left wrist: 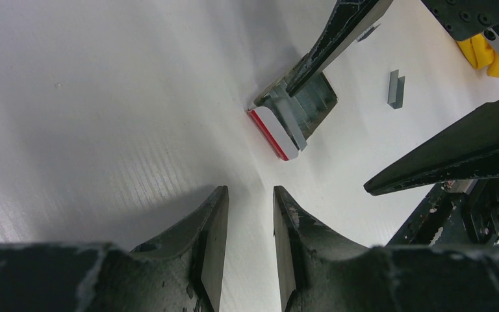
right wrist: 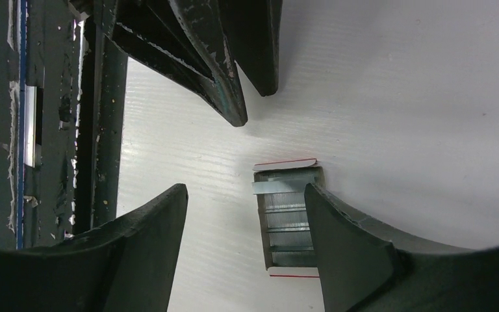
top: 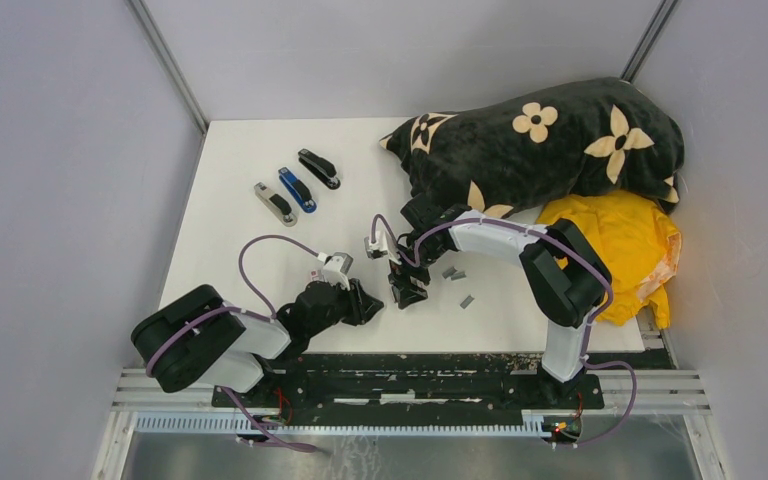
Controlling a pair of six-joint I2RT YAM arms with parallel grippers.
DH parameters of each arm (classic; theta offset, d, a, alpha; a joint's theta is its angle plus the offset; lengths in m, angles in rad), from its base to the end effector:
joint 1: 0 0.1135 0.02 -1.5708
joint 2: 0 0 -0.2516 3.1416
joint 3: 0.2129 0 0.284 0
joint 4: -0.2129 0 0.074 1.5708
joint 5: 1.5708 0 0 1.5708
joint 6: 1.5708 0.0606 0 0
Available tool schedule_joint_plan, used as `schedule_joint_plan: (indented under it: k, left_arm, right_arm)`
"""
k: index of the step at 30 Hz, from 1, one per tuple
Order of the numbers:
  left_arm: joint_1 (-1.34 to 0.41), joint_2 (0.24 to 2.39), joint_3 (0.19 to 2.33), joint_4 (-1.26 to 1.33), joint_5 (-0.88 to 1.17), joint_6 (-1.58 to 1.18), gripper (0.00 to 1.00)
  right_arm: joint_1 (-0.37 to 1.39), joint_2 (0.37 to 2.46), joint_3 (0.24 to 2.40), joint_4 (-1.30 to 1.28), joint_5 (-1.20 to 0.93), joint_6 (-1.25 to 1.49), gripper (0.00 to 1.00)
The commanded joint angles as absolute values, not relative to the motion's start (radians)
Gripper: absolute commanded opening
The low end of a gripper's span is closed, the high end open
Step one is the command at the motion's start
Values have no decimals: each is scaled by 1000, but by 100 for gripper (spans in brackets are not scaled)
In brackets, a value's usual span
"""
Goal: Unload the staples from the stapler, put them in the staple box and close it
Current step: Adjust the staple in the staple box.
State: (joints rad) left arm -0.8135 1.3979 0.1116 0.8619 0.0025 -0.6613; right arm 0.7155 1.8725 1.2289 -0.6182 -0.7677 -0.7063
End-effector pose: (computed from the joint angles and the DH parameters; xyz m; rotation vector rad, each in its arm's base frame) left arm 0.1612 -0.1708 0.0563 0.1633 2.1184 -0.9241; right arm 0.2657 0.2867 0.1231 -1.8523 1.8961 1.0703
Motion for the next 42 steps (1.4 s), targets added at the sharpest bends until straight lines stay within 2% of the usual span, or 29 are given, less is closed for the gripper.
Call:
schedule_joint_plan:
  k: [1,8,17,20,33,42]
  left_arm:
    - [-811,1393,132,893,-2,-689,39]
    - [-811,1371,114,927,3,-689,40]
    - [-810,1358,96,979,22,-693,41]
    - [-811,1377,99,992,27,-696,41]
    - [-810,1392,97,992,14,-696,41]
    - [-811,1384,92,991,11,-696,41]
  right_arm:
    - [711,1830,1271,-645,-805,-750,72]
    - [711,1830,1273,-665,-815,-769,68]
    - [711,1858,1270,-596,-792,-737,83]
    - [711,1870,1278,-587,-785,-739,85]
    - [712,1929,1303,-617,-784,-772,85]
    - [713,1936,1309,-647,-807,-793,81]
